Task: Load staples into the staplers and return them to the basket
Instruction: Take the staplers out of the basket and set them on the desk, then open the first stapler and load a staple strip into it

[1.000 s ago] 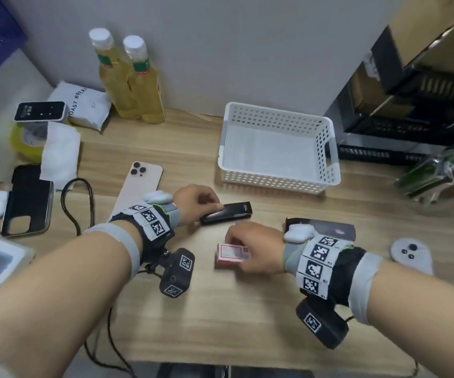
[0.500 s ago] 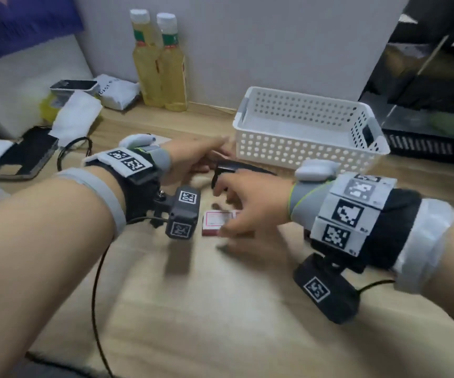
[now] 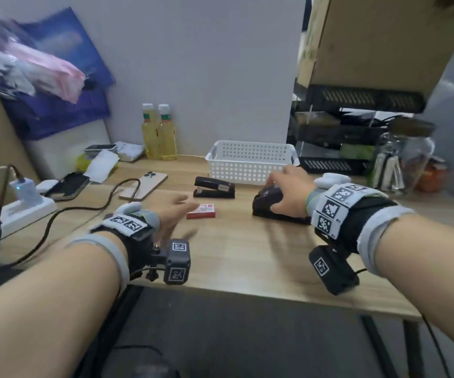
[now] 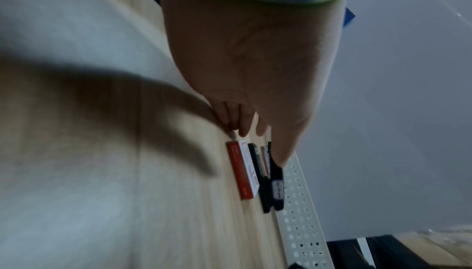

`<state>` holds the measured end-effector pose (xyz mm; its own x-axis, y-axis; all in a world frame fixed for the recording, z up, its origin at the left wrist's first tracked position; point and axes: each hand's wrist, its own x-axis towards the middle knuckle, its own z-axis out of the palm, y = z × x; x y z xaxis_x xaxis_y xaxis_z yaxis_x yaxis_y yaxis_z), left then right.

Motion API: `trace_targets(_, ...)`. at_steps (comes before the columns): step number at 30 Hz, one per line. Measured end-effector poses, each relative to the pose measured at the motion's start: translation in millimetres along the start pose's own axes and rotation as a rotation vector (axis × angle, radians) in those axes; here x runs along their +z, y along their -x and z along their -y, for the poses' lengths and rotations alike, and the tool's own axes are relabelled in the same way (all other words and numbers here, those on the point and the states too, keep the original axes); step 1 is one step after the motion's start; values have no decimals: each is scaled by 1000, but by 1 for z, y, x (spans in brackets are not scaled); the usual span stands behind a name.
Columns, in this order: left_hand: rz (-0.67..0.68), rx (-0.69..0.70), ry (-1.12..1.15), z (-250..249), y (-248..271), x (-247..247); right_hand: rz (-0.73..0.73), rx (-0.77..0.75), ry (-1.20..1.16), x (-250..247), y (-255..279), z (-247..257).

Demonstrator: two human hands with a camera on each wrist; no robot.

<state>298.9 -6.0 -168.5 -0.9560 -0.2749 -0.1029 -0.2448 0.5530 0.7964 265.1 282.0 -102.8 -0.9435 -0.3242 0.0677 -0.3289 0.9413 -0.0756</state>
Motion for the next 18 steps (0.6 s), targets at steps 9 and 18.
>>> trace_targets(9,-120,-54,72,-6,-28,14,141,56,277,11,-36,-4)
trace_targets(18,-102,-211,141,11,-133,-1,309,39,341,11,-79,-6)
